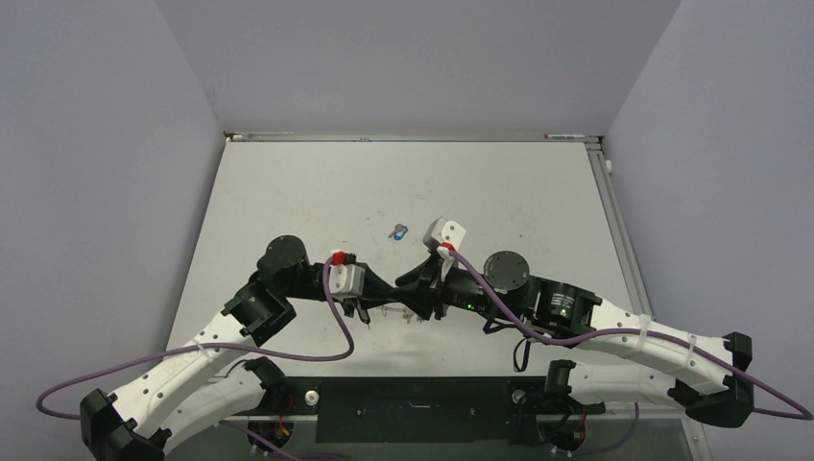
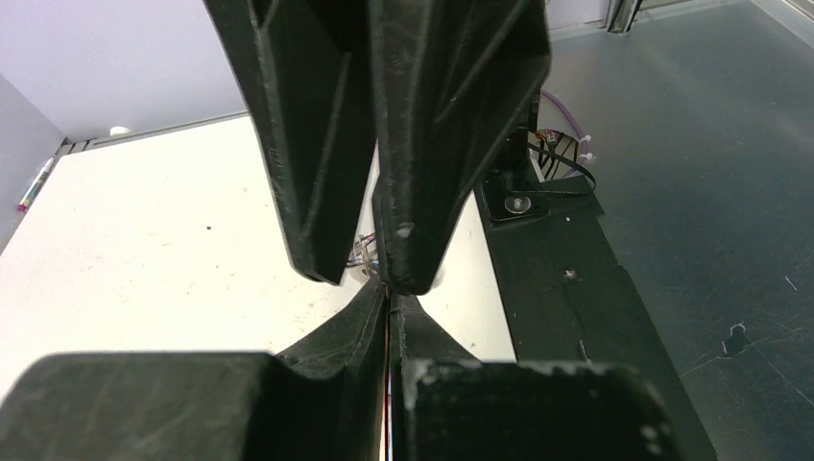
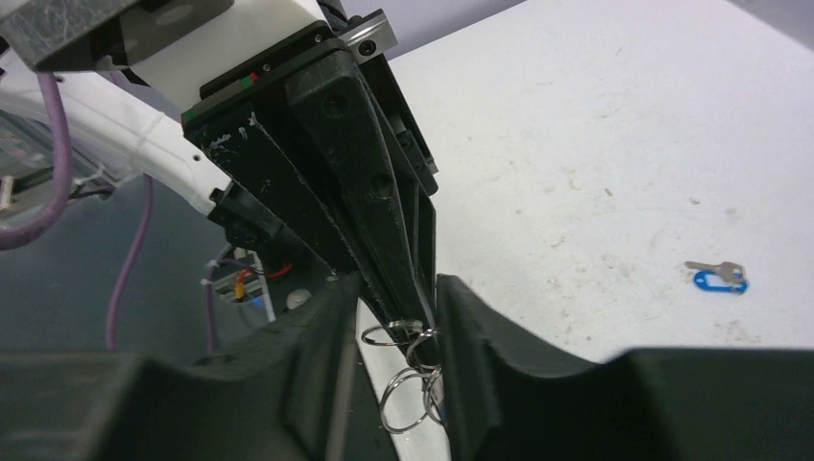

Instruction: Put the keys on the keyring

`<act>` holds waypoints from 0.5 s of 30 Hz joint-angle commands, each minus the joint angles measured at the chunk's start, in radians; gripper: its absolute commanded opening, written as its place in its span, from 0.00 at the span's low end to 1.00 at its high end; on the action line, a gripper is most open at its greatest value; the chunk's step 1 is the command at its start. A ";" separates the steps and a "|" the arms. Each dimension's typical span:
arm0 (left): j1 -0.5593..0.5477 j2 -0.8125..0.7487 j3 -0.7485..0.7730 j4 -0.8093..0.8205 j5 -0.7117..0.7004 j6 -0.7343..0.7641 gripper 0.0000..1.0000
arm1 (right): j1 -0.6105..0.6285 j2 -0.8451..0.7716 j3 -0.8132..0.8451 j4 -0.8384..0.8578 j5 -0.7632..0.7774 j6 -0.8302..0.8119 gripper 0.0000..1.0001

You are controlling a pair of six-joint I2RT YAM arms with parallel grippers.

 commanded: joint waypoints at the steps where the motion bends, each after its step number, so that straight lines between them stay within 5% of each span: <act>1: 0.023 -0.028 -0.017 0.178 0.021 -0.091 0.00 | -0.004 -0.056 0.051 0.051 0.060 -0.007 0.51; 15: 0.034 -0.083 -0.078 0.263 -0.083 -0.109 0.00 | -0.002 -0.163 0.036 0.003 0.069 -0.076 0.48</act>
